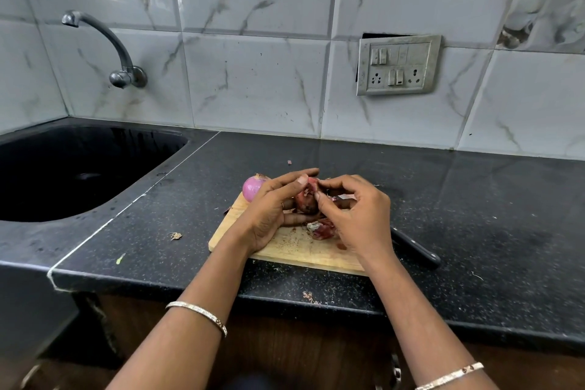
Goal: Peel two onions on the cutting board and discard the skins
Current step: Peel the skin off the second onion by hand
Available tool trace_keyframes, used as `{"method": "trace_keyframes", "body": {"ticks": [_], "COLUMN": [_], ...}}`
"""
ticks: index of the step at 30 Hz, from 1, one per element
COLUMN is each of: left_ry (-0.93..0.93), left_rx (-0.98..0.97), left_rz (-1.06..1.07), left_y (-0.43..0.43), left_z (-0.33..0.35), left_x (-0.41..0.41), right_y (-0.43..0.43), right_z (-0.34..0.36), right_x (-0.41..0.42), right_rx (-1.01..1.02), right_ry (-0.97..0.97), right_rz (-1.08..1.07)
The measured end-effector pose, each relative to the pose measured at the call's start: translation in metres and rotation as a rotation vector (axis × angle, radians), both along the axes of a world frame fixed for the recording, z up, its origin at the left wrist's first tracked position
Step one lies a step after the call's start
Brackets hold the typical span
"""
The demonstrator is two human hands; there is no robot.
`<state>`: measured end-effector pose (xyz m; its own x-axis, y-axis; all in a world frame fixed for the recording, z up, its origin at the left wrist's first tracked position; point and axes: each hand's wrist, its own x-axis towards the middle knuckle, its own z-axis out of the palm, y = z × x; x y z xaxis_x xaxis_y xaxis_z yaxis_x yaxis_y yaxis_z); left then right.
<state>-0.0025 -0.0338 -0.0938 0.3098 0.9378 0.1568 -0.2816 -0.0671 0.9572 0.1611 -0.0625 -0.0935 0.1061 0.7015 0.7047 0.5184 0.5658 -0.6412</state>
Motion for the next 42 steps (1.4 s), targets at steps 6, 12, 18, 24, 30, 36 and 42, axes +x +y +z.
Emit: {"method": "trace_keyframes", "body": {"ticks": [6,12,18,24,30,36,42], "left_ry": [0.012,0.008,-0.006,0.018,0.029,0.047,0.034], "left_rx": [-0.005,-0.009,-0.002,0.014,0.016,0.020,0.016], "left_rz": [-0.008,-0.012,-0.002,-0.002,0.011,0.016,0.012], "left_y": [0.0023,0.0023,0.0012,0.0001,0.0000,0.0000,0.0002], "left_z": [-0.0022,-0.0027,-0.0011,-0.0019,-0.0016,-0.0009,-0.0014], "left_x": [-0.0017,-0.0014,-0.0002,-0.0007,-0.0004,-0.0001,-0.0006], "right_y": [0.0016,0.0012,-0.0051,-0.0009,-0.0003,0.0016,0.0026], "right_z": [-0.0024,-0.0029,-0.0003,-0.0031,-0.0041,-0.0063,-0.0056], "right_x": [0.0040,0.0037,-0.0010,-0.0002,-0.0002,-0.0012,-0.0002], "right_rx": [-0.010,-0.025,0.042,0.116,0.122,0.138,0.095], "right_ry": [0.028,0.003,-0.099,-0.136,-0.146,-0.232,-0.188], "right_rz": [-0.027,-0.057,-0.014,-0.064,-0.093,-0.158,-0.209]}}
